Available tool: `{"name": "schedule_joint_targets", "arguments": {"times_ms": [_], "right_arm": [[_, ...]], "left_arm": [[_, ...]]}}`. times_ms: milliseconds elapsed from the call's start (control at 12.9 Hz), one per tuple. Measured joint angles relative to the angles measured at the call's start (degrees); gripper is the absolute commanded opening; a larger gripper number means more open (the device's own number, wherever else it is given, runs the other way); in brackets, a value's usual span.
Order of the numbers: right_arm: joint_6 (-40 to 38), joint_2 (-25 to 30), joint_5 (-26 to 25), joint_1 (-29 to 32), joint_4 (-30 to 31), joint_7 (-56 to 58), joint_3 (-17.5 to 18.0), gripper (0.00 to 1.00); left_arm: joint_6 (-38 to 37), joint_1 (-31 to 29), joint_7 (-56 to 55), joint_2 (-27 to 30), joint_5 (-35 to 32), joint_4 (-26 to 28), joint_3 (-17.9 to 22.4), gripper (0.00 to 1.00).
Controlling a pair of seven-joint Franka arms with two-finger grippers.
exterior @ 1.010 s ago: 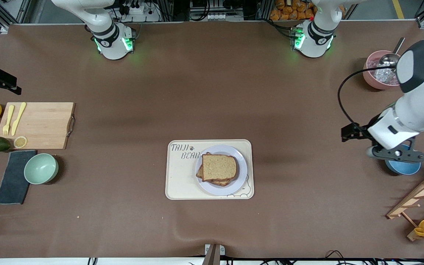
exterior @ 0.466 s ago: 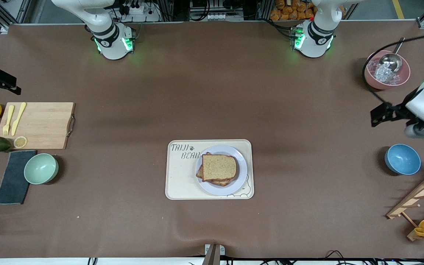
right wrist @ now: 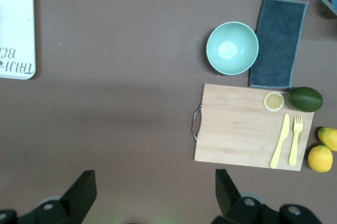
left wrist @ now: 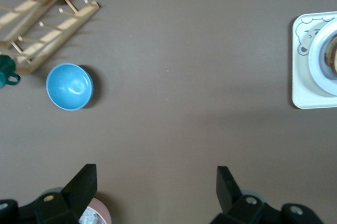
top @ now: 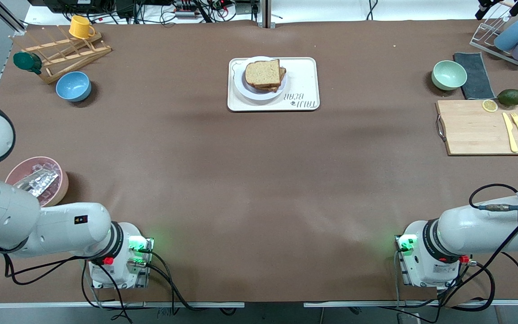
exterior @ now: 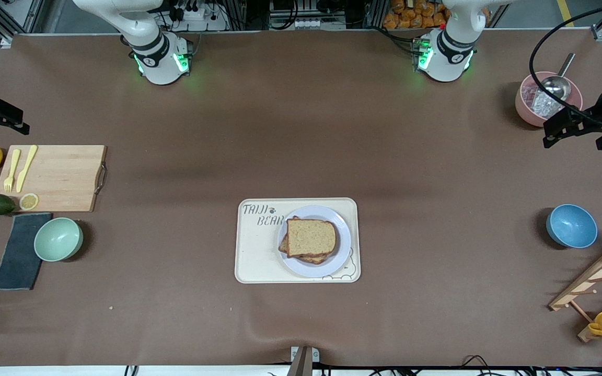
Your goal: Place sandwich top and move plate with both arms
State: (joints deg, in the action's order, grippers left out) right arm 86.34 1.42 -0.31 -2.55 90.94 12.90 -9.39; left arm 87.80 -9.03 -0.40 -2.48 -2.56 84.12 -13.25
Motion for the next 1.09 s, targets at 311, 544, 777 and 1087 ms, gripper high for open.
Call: {"name": "schedule_joint_targets", "arguments": {"times_ms": [311,544,777,1087], "right_arm": [[0.05,0.0,-0.01,0.0,-0.01,0.0,-0.01,1.0],[0.06,0.0,-0.01,0.0,-0.01,0.0,-0.01,1.0],[0.06,0.0,-0.02,0.0,-0.01,0.0,-0.01,1.0],[0.06,0.0,-0.02,0.0,-0.01,0.0,-0.01,1.0]], "left_arm": [[-0.05,7.56,-0.82,5.44,1.09,6.25,7.3,1.0],[-0.05,10.72,-4.48,7.02,1.09,7.99,9.7,1.0],[-0.05,11.03,-6.6,6.99,1.1,8.28,10.07,1.0],[0.01,11.01,-6.63,6.58,1.2,8.24,10.35,1.0]]}}
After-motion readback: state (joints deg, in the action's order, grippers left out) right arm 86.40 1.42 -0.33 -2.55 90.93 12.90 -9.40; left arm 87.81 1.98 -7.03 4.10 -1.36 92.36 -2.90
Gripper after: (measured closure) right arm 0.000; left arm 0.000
